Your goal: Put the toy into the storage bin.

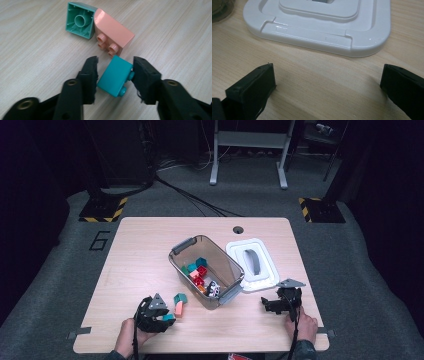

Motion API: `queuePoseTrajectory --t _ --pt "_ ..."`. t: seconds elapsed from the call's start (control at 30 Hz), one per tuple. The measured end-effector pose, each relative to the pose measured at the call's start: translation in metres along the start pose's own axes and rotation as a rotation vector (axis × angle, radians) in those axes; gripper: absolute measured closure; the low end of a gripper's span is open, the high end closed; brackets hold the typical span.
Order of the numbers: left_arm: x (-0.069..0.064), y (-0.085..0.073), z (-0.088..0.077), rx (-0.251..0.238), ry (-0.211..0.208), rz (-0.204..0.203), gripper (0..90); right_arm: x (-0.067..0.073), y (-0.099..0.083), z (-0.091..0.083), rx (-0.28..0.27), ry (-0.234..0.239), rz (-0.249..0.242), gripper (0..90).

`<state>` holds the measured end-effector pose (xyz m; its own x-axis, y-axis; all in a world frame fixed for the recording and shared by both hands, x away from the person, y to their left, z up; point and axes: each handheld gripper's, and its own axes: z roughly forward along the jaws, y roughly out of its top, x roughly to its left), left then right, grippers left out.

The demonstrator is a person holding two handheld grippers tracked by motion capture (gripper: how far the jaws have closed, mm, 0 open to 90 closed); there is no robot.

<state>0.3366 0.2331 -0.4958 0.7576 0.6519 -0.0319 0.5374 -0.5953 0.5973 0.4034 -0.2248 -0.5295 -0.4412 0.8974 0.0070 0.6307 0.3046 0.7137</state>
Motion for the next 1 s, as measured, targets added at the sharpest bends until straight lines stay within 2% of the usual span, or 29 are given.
queuePoseTrajectory --t 0.03,0.1,0.2,0.6,0.93,1.0 --pt "0.0 0.0 0.0 0.0 0.0 0.0 58.4 0.0 0.0 0.0 0.0 0.0 0.0 0.0" --pt "0.003 0.0 -0.002 -0.003 0.001 -0.006 66.1 0.0 0.0 0.0 0.0 0.0 0.0 0.0" --pt "0.006 -0.001 -0.003 -0.014 -0.002 -0.03 66.7 0.0 0.0 0.0 0.0 0.0 0.0 0.0" --pt "0.019 0.007 -0.016 -0.045 0.017 -0.048 67.0 0.0 0.0 0.0 0.0 0.0 0.0 0.0" --pt "0.034 0.031 -0.034 -0.067 0.048 -0.04 67.1 0.0 0.0 0.0 0.0 0.0 0.0 0.0" --pt "0.04 0.04 -0.039 -0.079 0.059 -0.04 67.1 0.0 0.0 0.0 0.0 0.0 0.0 0.0"
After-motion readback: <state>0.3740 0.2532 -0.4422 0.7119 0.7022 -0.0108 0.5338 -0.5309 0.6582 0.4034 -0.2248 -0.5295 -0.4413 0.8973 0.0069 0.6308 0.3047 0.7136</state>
